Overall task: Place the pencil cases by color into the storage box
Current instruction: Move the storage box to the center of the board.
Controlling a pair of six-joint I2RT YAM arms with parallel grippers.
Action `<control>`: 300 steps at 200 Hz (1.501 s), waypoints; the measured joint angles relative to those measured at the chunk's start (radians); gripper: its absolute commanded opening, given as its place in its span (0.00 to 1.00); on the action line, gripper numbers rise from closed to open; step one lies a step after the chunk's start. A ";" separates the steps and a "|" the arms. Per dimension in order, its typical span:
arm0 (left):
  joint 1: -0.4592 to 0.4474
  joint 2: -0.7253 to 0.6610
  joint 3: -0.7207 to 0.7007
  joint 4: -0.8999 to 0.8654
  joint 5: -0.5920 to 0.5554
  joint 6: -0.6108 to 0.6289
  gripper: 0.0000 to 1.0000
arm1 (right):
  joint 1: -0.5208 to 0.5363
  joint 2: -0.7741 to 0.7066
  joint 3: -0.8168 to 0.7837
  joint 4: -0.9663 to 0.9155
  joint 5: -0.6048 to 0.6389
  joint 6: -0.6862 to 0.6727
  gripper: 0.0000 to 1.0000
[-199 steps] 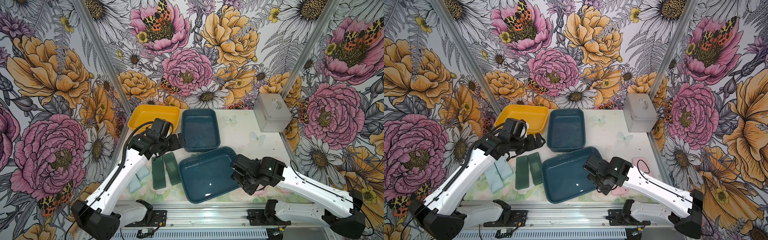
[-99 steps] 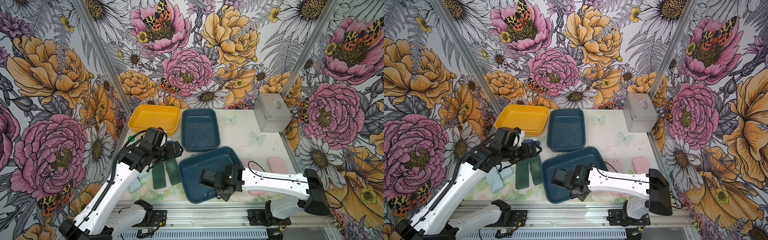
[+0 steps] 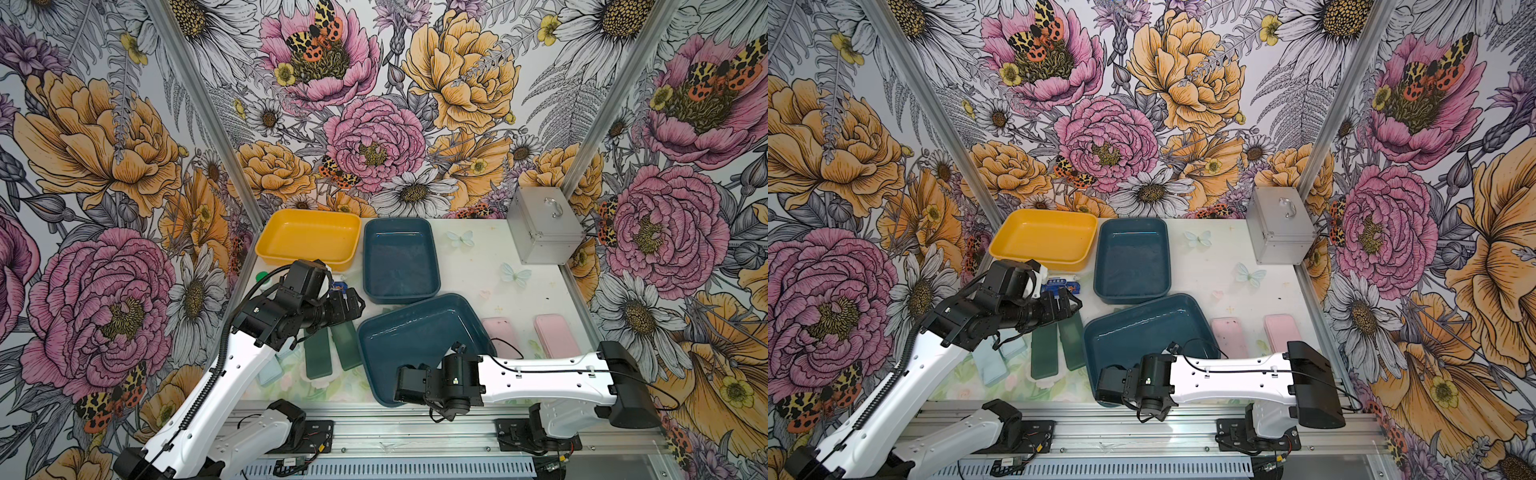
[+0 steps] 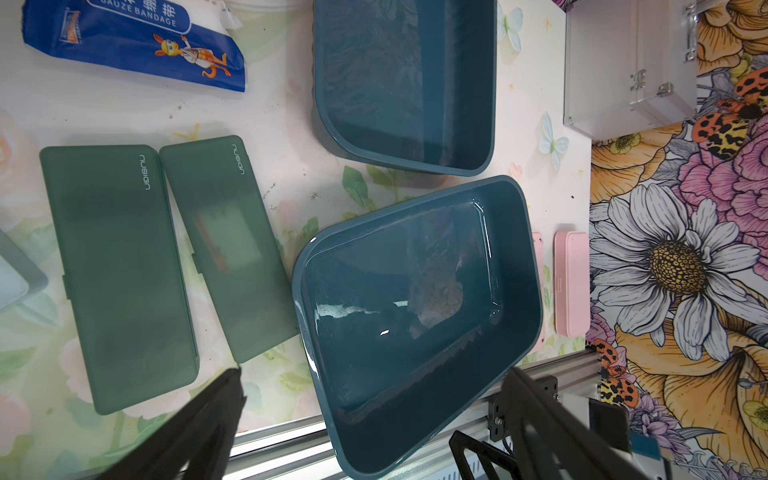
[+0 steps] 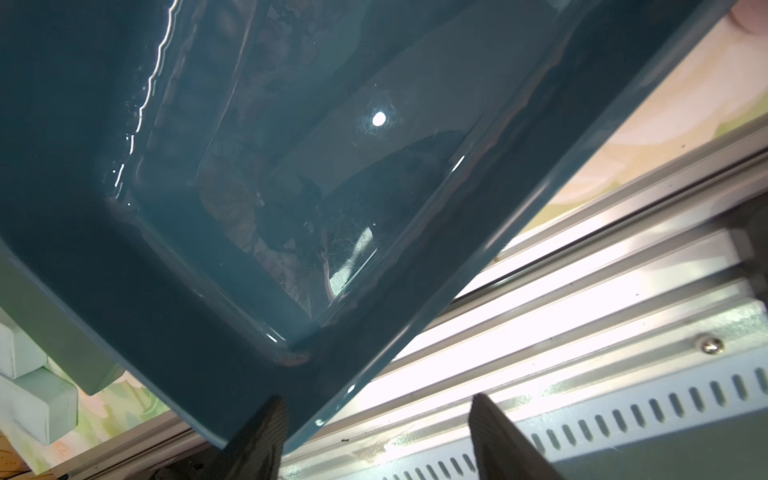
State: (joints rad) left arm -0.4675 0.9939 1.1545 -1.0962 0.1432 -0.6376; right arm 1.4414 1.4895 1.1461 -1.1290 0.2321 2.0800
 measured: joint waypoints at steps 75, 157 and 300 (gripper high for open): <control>0.000 0.011 0.004 -0.001 0.000 0.000 0.99 | -0.009 -0.024 -0.153 0.076 0.003 0.005 0.55; 0.007 0.025 0.008 -0.004 0.000 0.000 0.99 | -0.069 -0.087 -0.274 0.147 0.004 0.024 0.20; 0.021 0.041 0.008 -0.003 0.001 0.000 0.99 | -0.192 -0.249 -0.319 -0.058 -0.021 0.014 0.14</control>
State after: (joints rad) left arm -0.4465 1.0348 1.1629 -1.0992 0.1440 -0.6376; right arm 1.2491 1.2400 0.8276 -1.1873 0.2108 2.0937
